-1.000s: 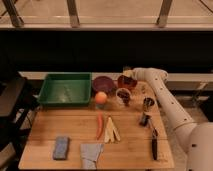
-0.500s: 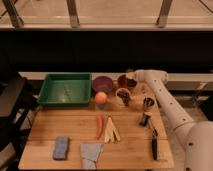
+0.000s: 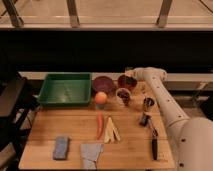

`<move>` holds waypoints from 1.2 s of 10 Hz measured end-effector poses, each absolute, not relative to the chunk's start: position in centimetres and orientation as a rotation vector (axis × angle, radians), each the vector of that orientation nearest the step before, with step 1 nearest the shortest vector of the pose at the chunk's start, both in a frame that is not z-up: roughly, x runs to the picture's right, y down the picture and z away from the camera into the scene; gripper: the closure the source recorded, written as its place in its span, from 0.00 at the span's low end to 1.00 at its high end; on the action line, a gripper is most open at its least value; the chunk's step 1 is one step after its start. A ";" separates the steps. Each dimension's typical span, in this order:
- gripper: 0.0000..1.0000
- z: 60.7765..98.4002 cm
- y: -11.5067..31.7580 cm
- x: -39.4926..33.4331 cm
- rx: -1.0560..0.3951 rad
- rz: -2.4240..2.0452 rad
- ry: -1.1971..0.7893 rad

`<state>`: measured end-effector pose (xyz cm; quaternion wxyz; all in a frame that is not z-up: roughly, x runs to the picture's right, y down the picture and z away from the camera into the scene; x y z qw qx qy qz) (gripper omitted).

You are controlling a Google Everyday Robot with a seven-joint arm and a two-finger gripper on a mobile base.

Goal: Wipe red bowl with eraser

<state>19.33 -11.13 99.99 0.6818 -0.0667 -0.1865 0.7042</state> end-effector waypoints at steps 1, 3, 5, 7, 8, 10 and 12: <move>0.81 100.0 -11.2 18.4 -0.166 1.573 -0.432; 0.81 99.7 -10.6 17.5 -0.193 1.566 -0.447; 0.81 99.2 -9.9 17.9 -0.199 1.579 -0.435; 0.81 98.4 -9.0 19.6 -0.189 1.601 -0.409; 0.81 98.2 -8.8 20.1 -0.182 1.605 -0.398; 0.81 98.3 -9.1 21.6 -0.160 1.618 -0.381; 0.81 99.2 -10.3 21.6 -0.152 1.629 -0.402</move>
